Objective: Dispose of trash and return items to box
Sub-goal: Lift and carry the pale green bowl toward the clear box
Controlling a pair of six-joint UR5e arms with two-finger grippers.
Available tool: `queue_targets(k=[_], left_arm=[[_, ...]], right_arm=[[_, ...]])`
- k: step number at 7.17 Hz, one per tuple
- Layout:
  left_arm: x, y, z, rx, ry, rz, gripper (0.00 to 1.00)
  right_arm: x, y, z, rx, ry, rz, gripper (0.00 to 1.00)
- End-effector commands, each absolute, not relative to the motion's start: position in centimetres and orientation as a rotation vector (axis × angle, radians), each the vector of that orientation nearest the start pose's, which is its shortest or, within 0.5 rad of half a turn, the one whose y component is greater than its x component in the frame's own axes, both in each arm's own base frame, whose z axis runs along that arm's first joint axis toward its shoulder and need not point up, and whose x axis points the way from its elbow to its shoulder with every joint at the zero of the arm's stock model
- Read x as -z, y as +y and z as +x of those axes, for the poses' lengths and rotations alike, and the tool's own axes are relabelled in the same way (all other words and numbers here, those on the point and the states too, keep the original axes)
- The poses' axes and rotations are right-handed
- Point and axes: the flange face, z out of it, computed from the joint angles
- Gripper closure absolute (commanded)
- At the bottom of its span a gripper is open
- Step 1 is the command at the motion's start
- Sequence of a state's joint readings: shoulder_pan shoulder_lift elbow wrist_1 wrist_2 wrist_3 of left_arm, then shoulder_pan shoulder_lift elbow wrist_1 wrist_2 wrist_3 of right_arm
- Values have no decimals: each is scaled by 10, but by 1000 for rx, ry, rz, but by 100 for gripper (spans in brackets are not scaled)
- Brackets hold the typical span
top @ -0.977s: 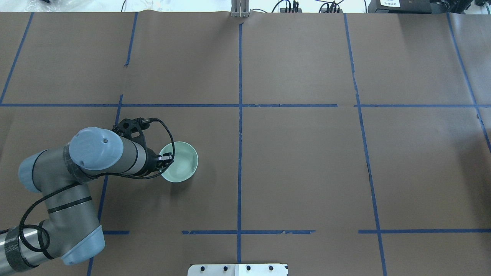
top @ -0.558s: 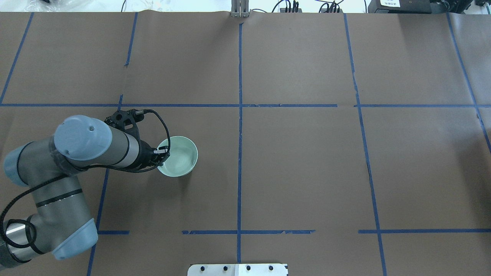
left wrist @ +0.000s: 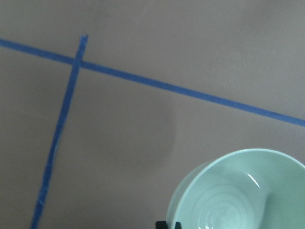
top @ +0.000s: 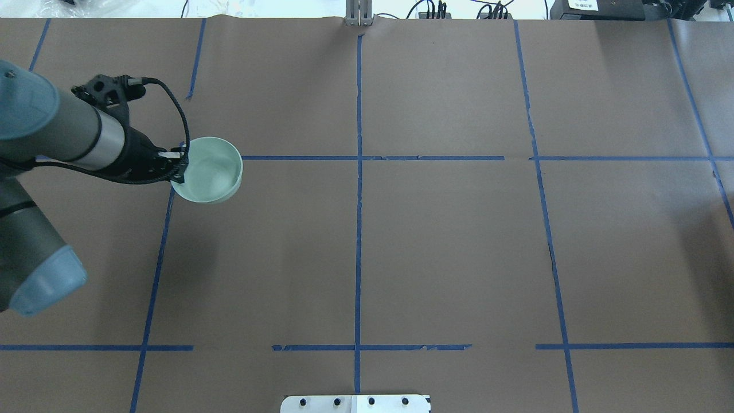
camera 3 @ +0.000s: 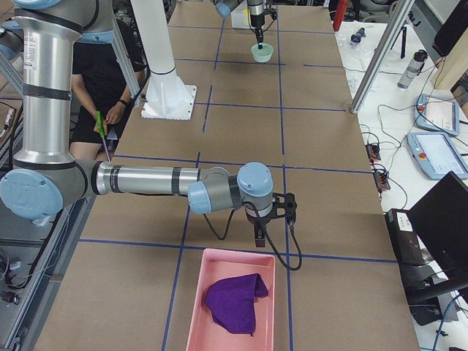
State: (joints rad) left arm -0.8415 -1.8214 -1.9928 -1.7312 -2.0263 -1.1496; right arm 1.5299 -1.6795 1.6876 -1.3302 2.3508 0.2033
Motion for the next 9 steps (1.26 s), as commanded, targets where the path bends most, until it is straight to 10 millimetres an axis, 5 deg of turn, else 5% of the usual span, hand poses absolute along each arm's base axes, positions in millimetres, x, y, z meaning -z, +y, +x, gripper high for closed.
queue_targets(k=[1,4,8,9], left_arm=[[-368,-505,197,86,880,186,100],[-457,-512,89,34,788,214,100],[-678,-489,-115,51,630,131,100],[-709,-475,-146,0,598,131,100]], right_arm=[[-620,-464,41,-49,-847,131,0],[-625,-458,45,-58,-878,120,0],[-629,-452,51,-69,-879,125,0],[-628,-452,51,-68,-879,127,0]])
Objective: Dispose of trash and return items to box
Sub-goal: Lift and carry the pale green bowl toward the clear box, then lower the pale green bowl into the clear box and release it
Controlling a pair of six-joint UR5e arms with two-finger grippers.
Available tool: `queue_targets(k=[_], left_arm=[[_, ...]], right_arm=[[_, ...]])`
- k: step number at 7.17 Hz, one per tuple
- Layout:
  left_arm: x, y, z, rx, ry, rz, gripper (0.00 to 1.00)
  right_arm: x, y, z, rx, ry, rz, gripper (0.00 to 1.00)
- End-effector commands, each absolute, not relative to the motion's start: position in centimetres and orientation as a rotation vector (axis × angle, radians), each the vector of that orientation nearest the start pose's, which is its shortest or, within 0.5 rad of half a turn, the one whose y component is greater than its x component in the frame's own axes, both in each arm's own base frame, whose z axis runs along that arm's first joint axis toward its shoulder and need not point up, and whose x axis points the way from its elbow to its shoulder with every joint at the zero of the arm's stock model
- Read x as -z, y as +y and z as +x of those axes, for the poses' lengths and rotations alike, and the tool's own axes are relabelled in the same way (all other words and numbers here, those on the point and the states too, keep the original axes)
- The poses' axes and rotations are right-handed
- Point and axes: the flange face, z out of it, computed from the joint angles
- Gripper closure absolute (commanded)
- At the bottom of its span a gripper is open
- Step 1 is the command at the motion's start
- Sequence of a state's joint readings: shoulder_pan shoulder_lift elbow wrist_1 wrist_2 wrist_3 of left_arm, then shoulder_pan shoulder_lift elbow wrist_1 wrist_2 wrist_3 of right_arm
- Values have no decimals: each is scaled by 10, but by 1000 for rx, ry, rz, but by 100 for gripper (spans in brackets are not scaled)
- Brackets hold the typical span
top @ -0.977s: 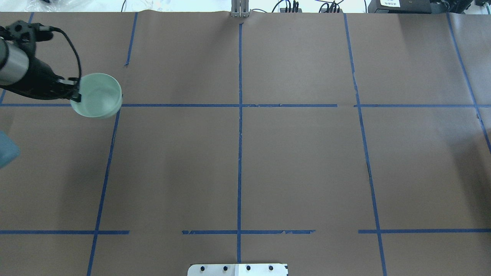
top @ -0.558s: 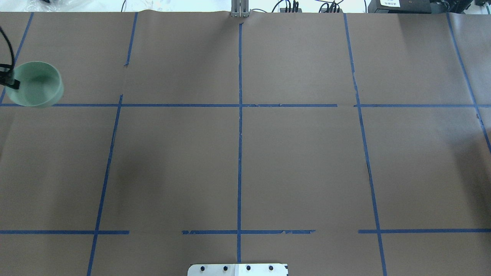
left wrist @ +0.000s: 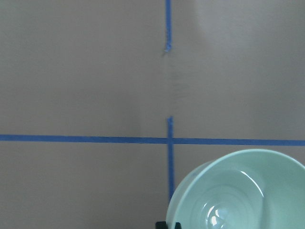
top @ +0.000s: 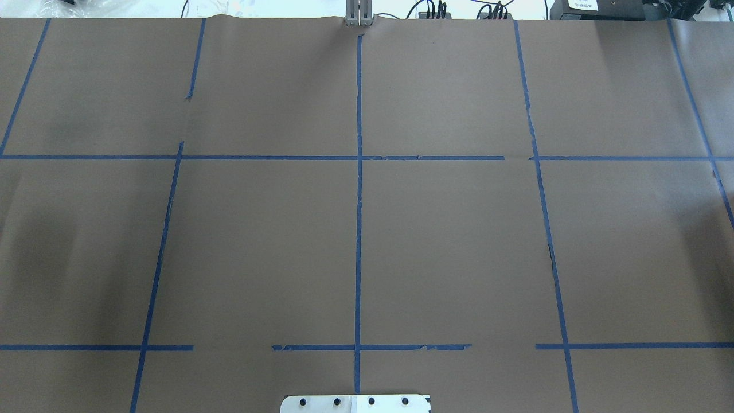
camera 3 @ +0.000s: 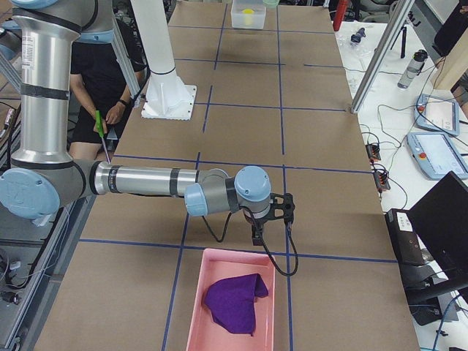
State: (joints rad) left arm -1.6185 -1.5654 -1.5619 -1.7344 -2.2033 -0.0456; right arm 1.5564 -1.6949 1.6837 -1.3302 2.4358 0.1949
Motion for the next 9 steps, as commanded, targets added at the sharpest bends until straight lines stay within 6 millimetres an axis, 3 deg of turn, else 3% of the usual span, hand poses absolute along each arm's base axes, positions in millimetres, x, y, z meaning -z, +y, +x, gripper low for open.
queue_targets(k=[1,3,5,6,7,9], left_arm=[[-727,-464,-156,-12,552,113,100],[-758,-436,-154,-26,515,111,100],[-774,-418,-152,-27,511,122,100],[-774,-416,-151,-27,512,121,30],[-782,-403,-149,-18,517,105,0],[-773,-406,-149,-23,514,123,0]], right_arm=[[-629,-452,51,-68,-879,128,0],[-627,-452,51,-68,-879,130,0],[-629,-452,51,-70,-879,127,0],[-628,-452,51,-69,-878,128,0],[-627,-452,51,-68,-879,131,0],[-626,-453,51,-65,-879,133,0]])
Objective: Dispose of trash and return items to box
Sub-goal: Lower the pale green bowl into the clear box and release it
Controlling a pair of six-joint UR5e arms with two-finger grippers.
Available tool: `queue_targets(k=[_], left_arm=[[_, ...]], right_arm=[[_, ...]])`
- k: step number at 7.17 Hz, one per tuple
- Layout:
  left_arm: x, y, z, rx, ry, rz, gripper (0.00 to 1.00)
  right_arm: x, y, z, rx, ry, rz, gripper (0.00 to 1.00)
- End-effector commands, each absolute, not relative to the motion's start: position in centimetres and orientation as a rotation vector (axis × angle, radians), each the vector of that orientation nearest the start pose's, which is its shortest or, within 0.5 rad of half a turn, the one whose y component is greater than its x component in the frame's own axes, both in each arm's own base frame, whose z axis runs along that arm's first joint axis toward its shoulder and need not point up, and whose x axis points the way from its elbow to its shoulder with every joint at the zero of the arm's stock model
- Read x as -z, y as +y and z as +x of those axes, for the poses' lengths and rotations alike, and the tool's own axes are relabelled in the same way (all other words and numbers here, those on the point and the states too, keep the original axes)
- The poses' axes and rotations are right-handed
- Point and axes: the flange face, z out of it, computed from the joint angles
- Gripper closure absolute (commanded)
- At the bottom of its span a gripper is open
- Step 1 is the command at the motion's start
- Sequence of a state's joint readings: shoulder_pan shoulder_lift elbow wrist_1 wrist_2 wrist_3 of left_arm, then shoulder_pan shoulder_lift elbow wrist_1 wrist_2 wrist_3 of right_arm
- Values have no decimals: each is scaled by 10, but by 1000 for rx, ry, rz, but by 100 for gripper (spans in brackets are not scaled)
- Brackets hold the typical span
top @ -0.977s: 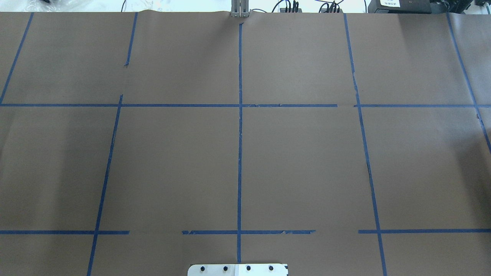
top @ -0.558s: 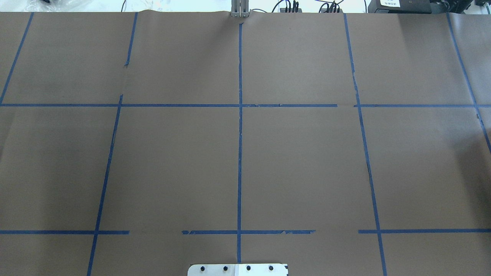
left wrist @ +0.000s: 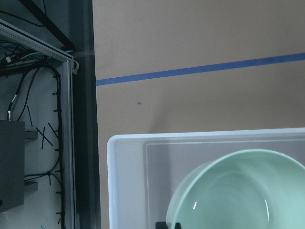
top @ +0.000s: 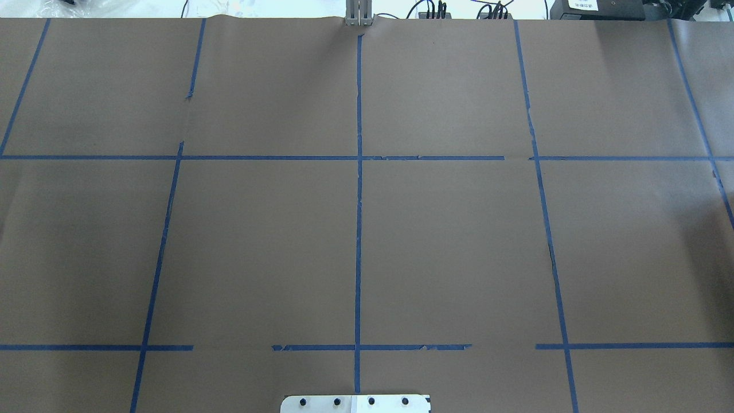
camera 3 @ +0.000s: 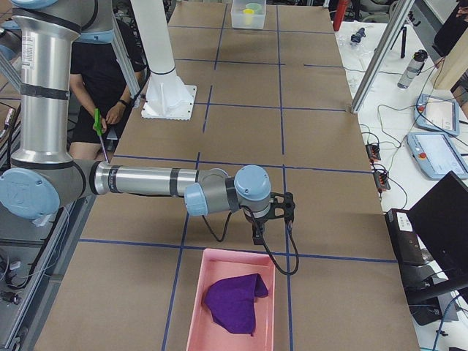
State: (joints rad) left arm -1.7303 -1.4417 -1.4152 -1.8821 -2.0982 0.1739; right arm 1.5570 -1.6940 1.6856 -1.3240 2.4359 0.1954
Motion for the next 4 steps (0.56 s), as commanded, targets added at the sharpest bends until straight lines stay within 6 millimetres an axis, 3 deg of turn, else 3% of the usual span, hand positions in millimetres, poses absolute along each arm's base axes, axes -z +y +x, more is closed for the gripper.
queue_targets(k=[1,2,4], left_arm=[[-753,-415,-150,-25,515,160,0],[-727,-424,-152,-17,512,202,0],[-673,-435,-140,52,671,263,0]], right_arm=[[-626,-453,51,-64,-879,133,0],[-626,-453,51,-65,-879,133,0],[-626,-453,51,-65,-879,133,0]])
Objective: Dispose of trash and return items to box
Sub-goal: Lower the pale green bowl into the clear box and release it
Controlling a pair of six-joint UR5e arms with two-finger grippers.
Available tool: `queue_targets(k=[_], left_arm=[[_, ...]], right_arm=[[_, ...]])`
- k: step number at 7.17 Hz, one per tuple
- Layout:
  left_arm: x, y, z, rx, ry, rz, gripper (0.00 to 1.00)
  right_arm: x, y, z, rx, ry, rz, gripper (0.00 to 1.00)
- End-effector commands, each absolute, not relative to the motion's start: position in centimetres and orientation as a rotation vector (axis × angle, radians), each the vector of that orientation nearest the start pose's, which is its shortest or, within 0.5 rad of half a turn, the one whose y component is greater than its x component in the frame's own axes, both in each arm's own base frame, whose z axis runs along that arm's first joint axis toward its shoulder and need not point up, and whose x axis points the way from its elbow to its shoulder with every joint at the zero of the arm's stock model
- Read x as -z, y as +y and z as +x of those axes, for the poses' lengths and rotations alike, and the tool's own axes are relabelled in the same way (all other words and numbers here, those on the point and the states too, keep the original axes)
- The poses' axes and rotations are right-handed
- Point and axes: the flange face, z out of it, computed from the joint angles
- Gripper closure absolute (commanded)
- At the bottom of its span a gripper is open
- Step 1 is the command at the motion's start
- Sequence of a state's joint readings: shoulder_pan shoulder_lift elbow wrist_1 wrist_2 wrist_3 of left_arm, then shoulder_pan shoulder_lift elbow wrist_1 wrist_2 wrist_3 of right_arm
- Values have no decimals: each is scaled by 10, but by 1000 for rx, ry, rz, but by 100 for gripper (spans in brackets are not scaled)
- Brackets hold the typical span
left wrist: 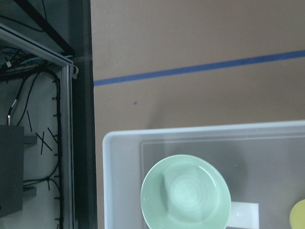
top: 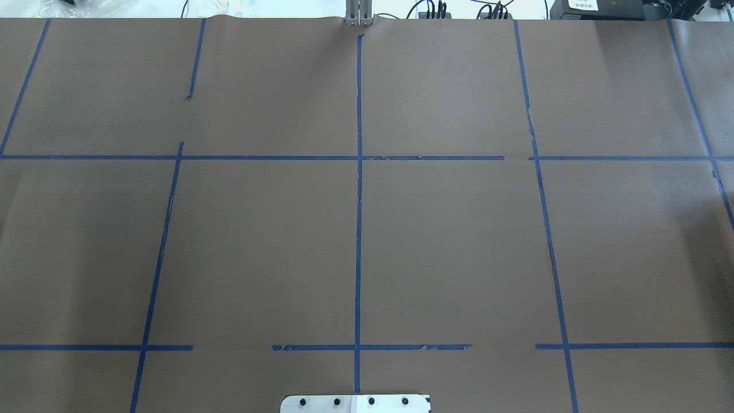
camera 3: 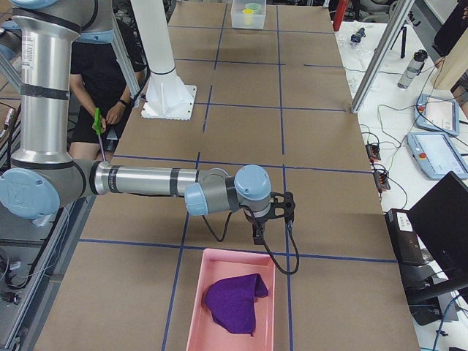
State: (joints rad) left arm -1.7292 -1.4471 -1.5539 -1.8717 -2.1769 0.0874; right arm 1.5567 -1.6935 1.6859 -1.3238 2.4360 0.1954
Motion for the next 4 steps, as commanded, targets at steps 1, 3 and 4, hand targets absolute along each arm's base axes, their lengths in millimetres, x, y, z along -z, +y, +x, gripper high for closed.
queue_targets(k=[1,3,4], left_arm=[[-669,-438,-129,66,728,236,0],[-649,-454,-75,17,780,178,0],[-647,-457,-64,-3,784,171,0]], right_arm=[[-627,-453,51,-67,-879,131,0],[-628,-453,51,-67,-878,131,0],[-628,-453,51,-67,-878,131,0]])
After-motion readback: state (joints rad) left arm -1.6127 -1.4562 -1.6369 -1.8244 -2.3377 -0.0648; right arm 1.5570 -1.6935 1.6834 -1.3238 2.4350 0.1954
